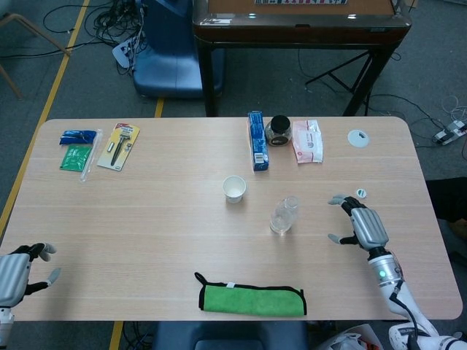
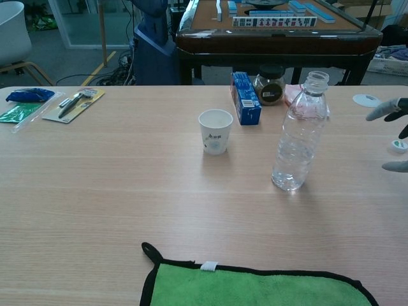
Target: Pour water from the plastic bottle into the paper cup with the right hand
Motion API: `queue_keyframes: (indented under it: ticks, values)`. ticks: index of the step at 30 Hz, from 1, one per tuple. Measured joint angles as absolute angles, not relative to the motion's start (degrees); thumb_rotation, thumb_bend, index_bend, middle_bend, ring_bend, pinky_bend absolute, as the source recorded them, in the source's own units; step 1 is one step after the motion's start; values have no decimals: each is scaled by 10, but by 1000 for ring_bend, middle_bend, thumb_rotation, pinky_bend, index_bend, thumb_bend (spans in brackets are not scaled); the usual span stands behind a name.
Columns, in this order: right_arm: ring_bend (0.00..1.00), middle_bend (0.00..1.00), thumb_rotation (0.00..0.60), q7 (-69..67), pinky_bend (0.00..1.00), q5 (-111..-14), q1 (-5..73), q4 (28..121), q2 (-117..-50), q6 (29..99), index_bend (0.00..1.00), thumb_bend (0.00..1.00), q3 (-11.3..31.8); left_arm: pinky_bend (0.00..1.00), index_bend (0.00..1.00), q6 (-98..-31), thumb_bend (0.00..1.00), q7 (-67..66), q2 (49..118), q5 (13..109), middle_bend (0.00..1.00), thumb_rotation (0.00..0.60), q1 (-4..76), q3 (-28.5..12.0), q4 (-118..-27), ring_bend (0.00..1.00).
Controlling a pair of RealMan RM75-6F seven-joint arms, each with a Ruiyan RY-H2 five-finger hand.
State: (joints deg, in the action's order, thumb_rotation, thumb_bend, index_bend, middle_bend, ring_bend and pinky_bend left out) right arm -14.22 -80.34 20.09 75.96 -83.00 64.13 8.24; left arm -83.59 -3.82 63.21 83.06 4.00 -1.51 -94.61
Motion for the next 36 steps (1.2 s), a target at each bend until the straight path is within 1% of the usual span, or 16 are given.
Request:
queue_keyframes:
  ticks: [5,10,21,31,36]
  values:
    - [165,192,600,-188,329,-811,226,717,-871,621,272,0,84,606,439,-838,225,-38,630,830,522,600,38,-15,-948,436]
    - [165,192,600,-225,329,-815,245,694,-897,605,272,0,84,605,440,-841,224,-36,627,829,522,600,36,-16,-951,436]
    - [165,198,600,-245,329,-832,288,639,-957,589,272,0,82,606,444,-845,225,-37,622,834,522,600,33,-15,-959,436]
    - [171,255,600,-285,330,-862,303,592,-987,607,272,0,68,606,444,-845,225,-38,619,835,522,600,32,-13,-964,436]
    - [199,289,600,-317,331,-870,306,566,-1007,624,272,0,62,605,444,-844,225,-39,619,835,522,600,32,-12,-964,436]
